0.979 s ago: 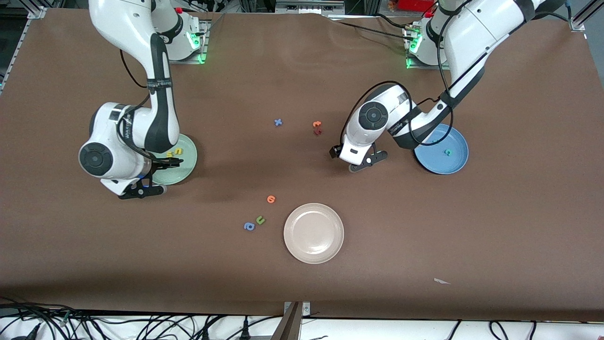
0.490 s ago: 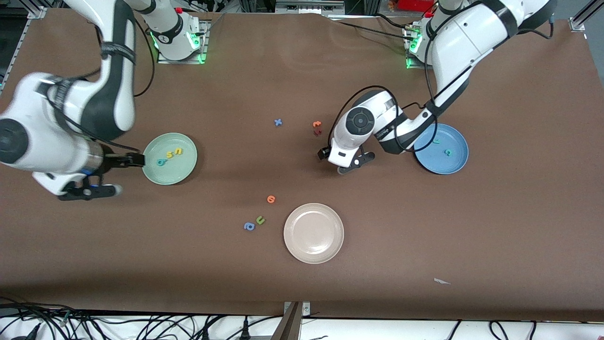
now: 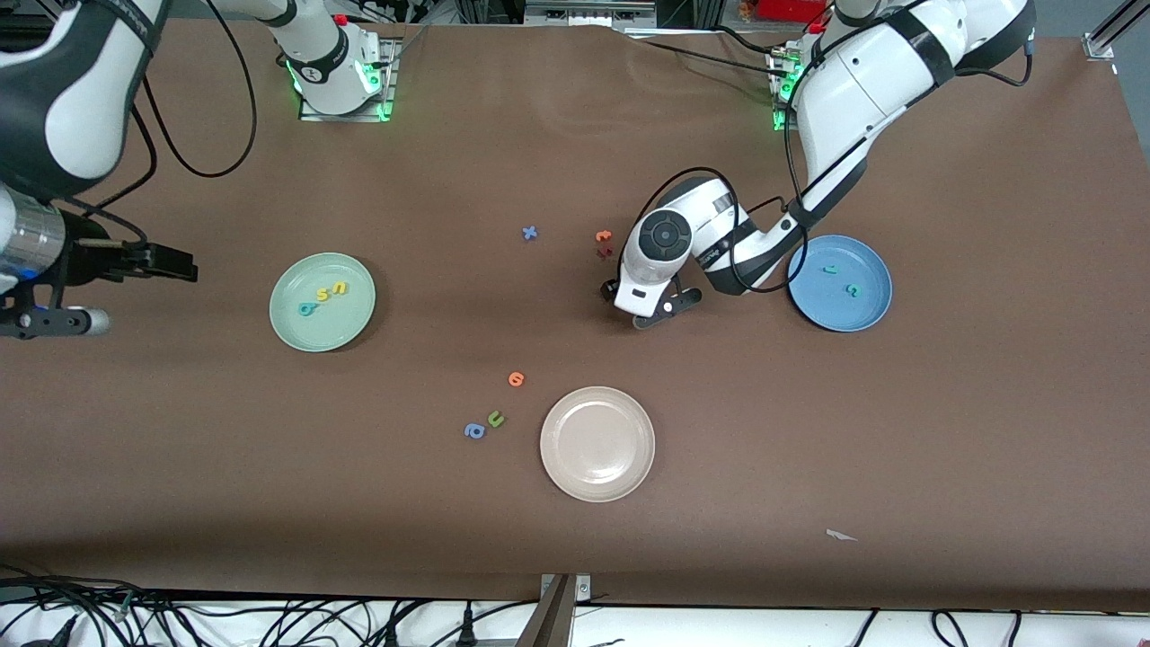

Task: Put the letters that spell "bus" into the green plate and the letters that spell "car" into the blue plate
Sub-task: 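Grasp the yellow d with the left gripper while the right gripper withdraws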

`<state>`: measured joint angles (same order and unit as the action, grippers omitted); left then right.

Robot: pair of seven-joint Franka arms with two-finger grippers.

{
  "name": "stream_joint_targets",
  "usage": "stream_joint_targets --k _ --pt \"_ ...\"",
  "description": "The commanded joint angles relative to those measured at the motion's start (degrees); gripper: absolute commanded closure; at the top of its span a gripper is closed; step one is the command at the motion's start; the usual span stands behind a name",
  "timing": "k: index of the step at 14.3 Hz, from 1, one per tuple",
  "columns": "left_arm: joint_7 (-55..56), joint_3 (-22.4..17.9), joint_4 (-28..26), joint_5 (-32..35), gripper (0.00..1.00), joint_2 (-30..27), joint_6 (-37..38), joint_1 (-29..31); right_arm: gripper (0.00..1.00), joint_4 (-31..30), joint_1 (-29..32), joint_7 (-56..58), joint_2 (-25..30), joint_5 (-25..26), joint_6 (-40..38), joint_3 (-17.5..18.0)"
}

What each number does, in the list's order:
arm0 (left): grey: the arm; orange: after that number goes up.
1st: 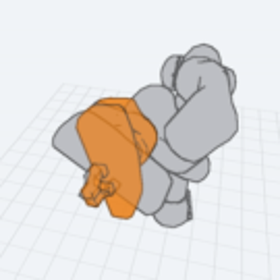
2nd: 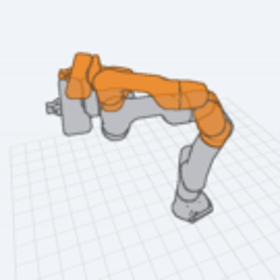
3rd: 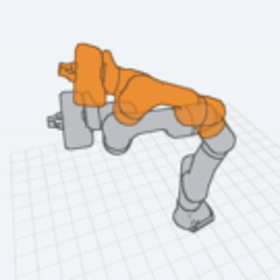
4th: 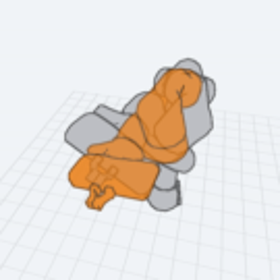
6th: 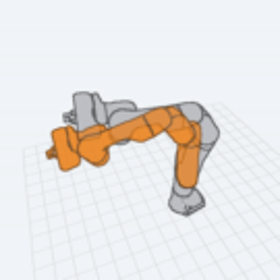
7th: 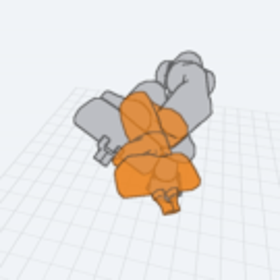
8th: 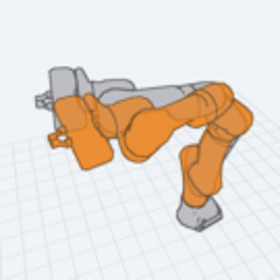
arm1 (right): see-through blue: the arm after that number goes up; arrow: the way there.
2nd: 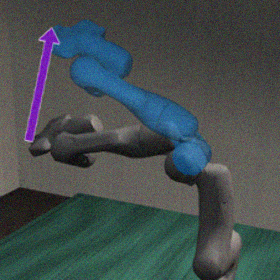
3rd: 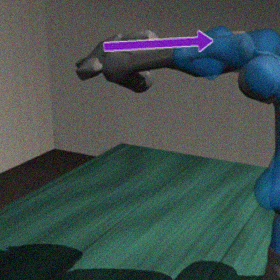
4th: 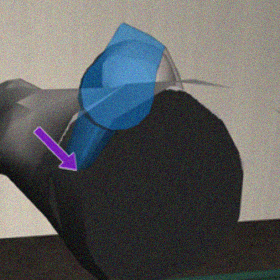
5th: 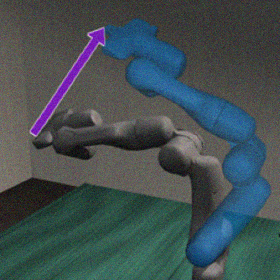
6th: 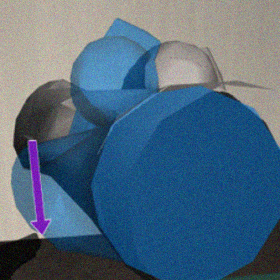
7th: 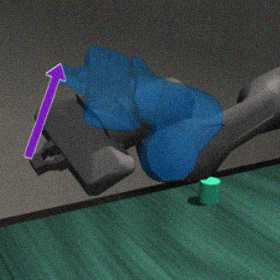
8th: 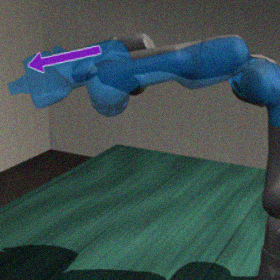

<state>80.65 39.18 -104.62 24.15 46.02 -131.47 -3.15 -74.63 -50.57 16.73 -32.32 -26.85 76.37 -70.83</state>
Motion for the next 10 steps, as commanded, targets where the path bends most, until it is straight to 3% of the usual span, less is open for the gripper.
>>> stream_joint_targets --k 1,2,4,7,10 --pt "0.38 -0.51 1.09 -0.86 0.36 0.38 0.42 -0.19 0.0 2.47 -0.32 0.67 -0.81 -1.45 -3.95 -2.65" --pt "0.38 -0.51 1.09 -0.86 0.45 0.38 0.42 -0.02 0.0 2.21 -2.14 0.32 -0.55 -1.01 -2.64 -2.39" --pt "0.38 -0.51 1.0 -0.95 0.5 0.3 0.51 0.07 0.0 2.12 -1.99 -1.34 3.03 0.74 -2.02 0.75" --pt "0.38 -0.51 0.82 -0.95 0.51 0.3 0.68 0.16 0.0 1.94 6.6 -3.36 7.87 5.91 -1.14 13.65" --pt "0.47 -0.59 0.82 -0.95 0.71 0.3 0.86 0.25 0.0 1.94 17.93 -10.03 13.66 15.22 0.18 32.27"
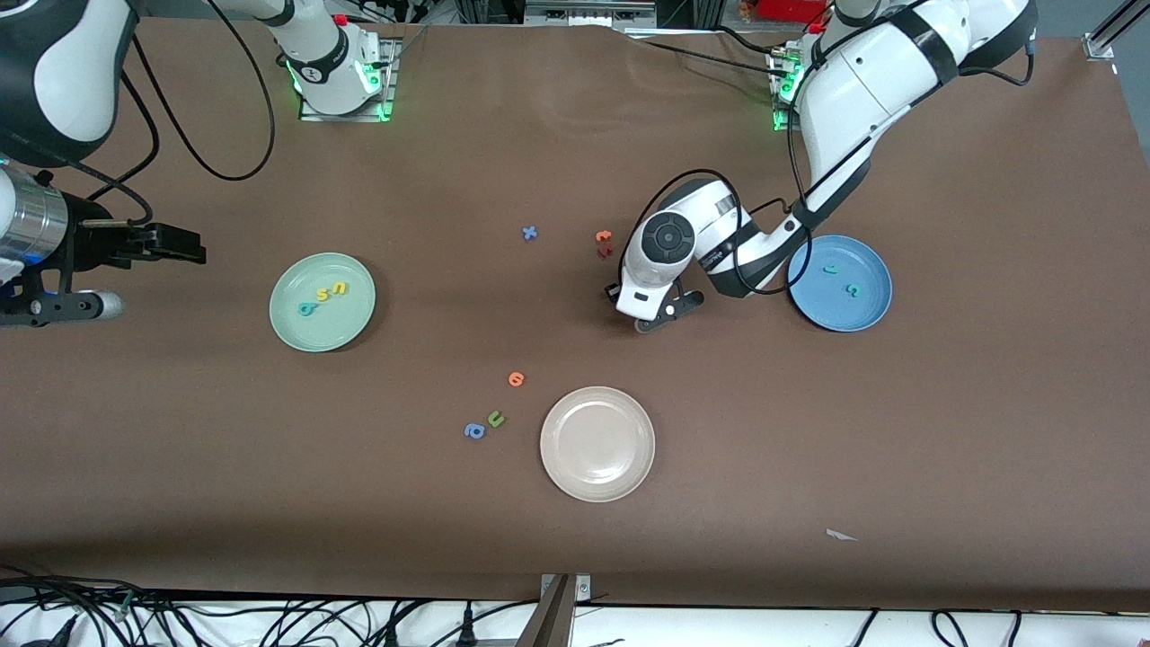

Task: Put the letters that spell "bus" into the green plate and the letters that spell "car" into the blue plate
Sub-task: 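Grasp the yellow d with the left gripper while the right gripper withdraws, then carry the yellow d to the blue plate with the left gripper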

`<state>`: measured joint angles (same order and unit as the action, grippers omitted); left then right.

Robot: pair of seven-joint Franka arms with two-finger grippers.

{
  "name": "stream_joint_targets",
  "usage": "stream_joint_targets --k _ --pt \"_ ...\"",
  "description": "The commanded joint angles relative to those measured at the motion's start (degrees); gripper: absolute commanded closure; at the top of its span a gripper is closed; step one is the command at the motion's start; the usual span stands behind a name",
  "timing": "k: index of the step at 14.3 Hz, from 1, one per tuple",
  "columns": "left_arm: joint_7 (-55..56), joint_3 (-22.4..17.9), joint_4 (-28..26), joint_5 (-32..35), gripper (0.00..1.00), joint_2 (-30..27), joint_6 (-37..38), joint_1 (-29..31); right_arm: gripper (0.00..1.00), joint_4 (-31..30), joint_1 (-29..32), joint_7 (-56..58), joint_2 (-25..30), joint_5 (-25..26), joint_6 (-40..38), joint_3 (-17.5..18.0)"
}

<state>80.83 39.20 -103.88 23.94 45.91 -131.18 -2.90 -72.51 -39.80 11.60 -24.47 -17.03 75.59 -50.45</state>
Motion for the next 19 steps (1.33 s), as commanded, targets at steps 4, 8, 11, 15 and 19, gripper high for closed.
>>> stream_joint_targets --k 4,8,11,15,19 --pt "0.12 -0.62 0.08 -0.74 0.96 0.24 0.83 0.79 0.0 -7.96 19.81 -8.08 13.28 13.42 4.29 30.37" --pt "-0.41 1.13 0.43 -0.82 1.0 -1.43 1.88 4.29 0.0 -21.69 26.52 -13.26 23.32 17.64 12.82 40.68" --pt "-1.2 9.1 0.44 -0.65 1.0 -2.49 5.56 13.23 0.0 -21.28 37.75 -12.39 24.12 17.9 13.97 50.68" --pt "-9.97 23.26 0.52 -0.65 1.0 -3.37 21.01 30.8 0.0 -18.81 38.04 -12.13 24.56 21.15 12.23 51.06" --pt "-23.14 29.88 -0.35 -0.12 1.0 -3.45 34.29 46.47 0.0 -18.28 41.19 -12.21 24.04 20.54 11.52 52.81"
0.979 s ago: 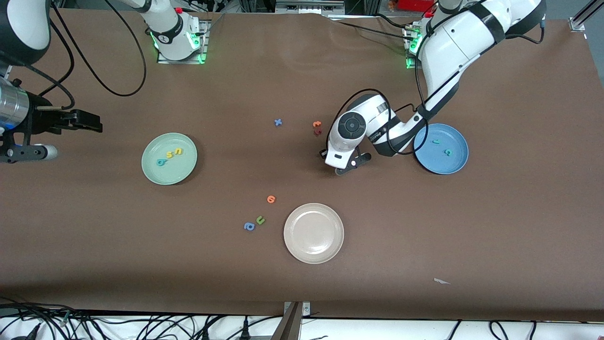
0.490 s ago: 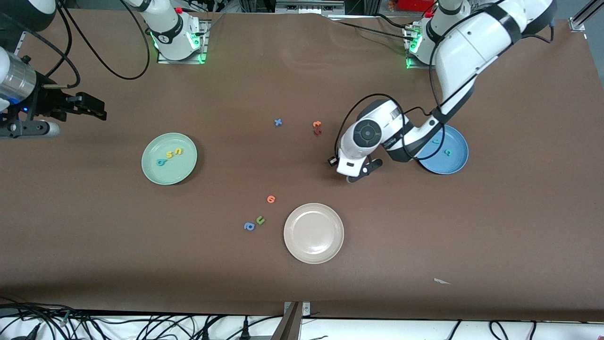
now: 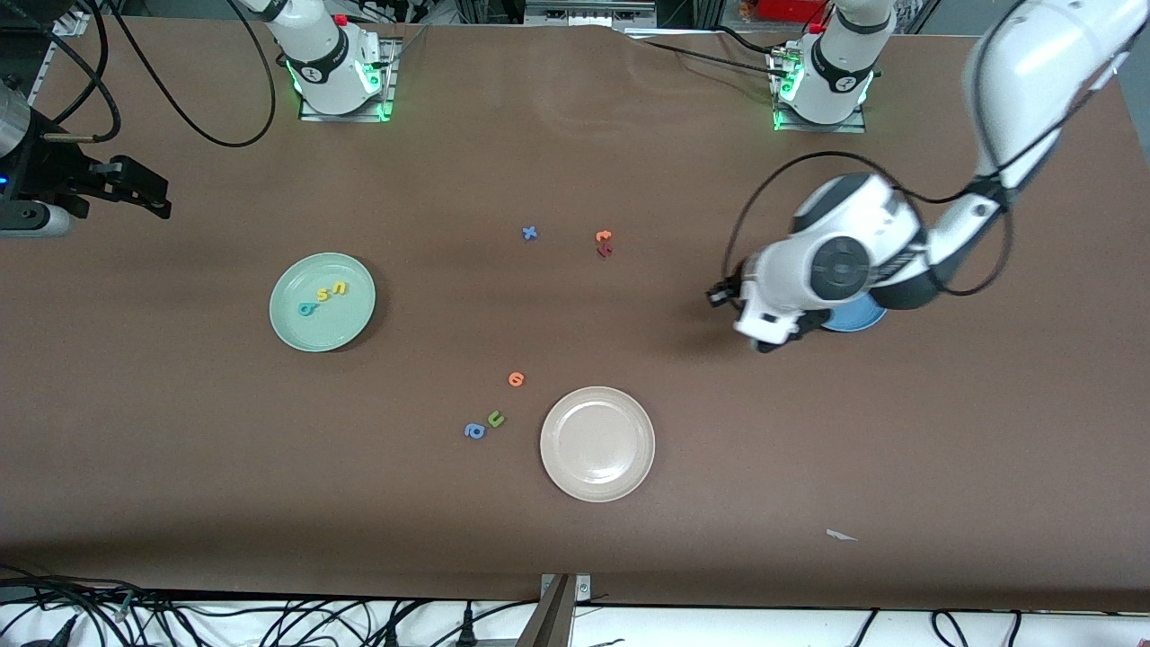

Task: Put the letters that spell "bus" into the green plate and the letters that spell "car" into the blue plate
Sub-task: 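Carry the yellow d to the blue plate with the left gripper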

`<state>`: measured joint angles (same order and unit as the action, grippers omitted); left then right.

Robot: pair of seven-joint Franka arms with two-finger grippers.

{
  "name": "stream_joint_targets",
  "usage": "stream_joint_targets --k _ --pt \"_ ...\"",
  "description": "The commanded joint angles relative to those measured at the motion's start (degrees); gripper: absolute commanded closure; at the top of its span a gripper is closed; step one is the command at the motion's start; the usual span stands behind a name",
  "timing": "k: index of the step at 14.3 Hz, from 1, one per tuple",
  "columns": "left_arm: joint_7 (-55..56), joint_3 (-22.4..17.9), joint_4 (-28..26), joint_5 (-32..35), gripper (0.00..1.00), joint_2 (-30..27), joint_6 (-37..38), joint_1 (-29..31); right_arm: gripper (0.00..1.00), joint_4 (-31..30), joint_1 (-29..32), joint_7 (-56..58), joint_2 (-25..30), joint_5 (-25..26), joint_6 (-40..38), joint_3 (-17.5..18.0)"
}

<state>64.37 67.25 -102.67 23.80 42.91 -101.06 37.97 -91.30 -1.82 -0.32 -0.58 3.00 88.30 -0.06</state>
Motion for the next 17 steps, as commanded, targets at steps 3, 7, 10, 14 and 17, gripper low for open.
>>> stream_joint_targets --k 3,7,10,14,17 --pt "-14.52 1.75 -5.5 3.85 1.0 -0.46 6.85 12.81 0.0 0.51 3.75 -0.47 -0.3 0.6 -1.38 2.7" --pt "-15.77 0.96 -10.96 8.71 1.0 0.07 2.38 17.4 0.0 0.42 3.75 -1.44 -0.21 -1.32 -0.59 2.08" --pt "-13.14 -2.38 -13.86 8.72 1.0 0.16 -4.39 16.62 0.0 0.42 4.1 -1.35 -0.65 -5.37 -0.15 1.21" --pt "-10.41 -6.25 -13.87 8.98 0.99 0.16 -5.37 12.84 0.0 0.42 4.28 -0.91 -0.74 -3.88 0.64 -0.64" --pt "-7.6 -6.25 -13.78 9.85 0.01 0.07 -5.28 12.75 0.0 0.42 3.75 -1.17 -0.74 -2.91 1.17 -0.29"
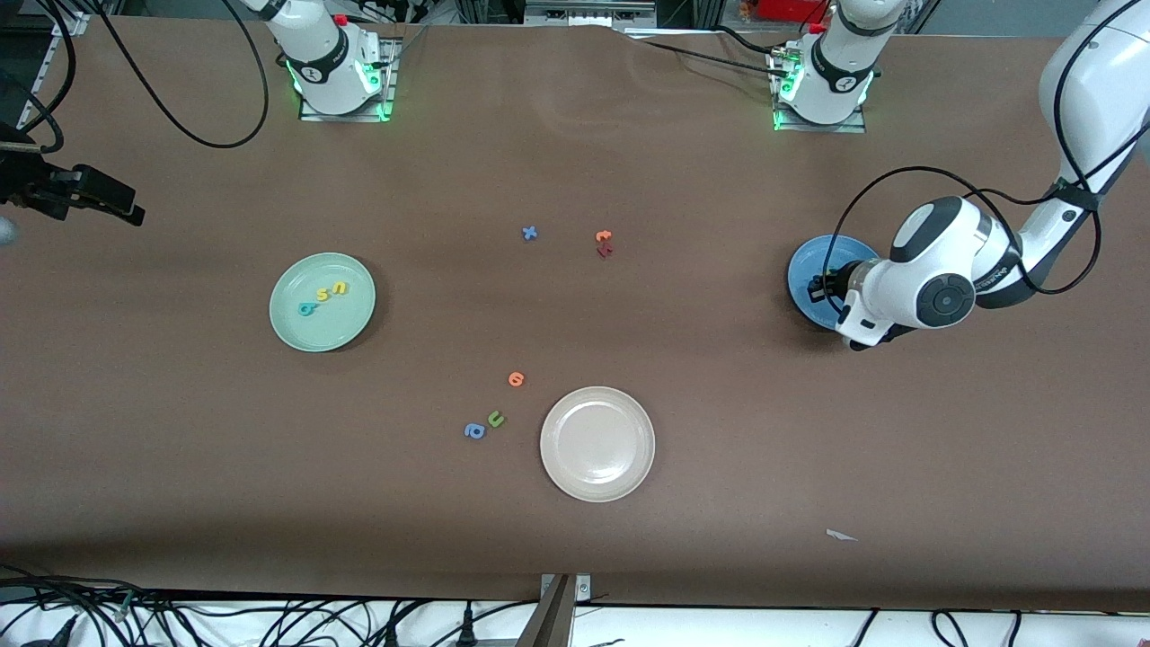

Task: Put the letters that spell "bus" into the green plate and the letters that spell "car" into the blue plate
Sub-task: 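Carry the yellow d to the blue plate with the left gripper, then open the left gripper to drop the d on the blue plate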

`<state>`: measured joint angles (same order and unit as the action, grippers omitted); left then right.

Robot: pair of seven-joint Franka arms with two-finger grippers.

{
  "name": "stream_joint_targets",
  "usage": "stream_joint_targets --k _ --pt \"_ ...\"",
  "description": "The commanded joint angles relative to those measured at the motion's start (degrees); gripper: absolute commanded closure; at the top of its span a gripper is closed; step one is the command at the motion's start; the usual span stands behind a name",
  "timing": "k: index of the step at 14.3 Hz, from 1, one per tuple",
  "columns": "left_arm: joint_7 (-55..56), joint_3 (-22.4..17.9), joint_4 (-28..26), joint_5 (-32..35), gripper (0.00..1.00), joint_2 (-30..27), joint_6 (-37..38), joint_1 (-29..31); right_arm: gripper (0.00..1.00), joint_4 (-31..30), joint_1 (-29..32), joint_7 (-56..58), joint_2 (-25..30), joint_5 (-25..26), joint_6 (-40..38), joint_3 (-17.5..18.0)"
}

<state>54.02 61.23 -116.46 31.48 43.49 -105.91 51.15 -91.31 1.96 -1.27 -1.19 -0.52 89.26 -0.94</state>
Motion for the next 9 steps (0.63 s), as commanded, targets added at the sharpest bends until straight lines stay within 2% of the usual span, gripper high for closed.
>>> stream_joint_targets --k 1,4,9 --pt "3.28 -0.15 0.18 3.05 0.0 -0.68 -0.09 -0.18 0.0 0.43 -0.02 -0.23 -0.13 0.61 0.04 0.76" --pt "3.28 0.2 2.63 3.15 0.0 -2.17 1.49 0.71 0.0 0.52 -0.02 -0.14 -0.13 0.61 0.3 0.68" --pt "2.4 -0.15 10.71 4.02 0.0 -6.3 2.37 0.88 0.0 0.43 -0.02 -0.14 -0.13 0.61 0.21 0.68"
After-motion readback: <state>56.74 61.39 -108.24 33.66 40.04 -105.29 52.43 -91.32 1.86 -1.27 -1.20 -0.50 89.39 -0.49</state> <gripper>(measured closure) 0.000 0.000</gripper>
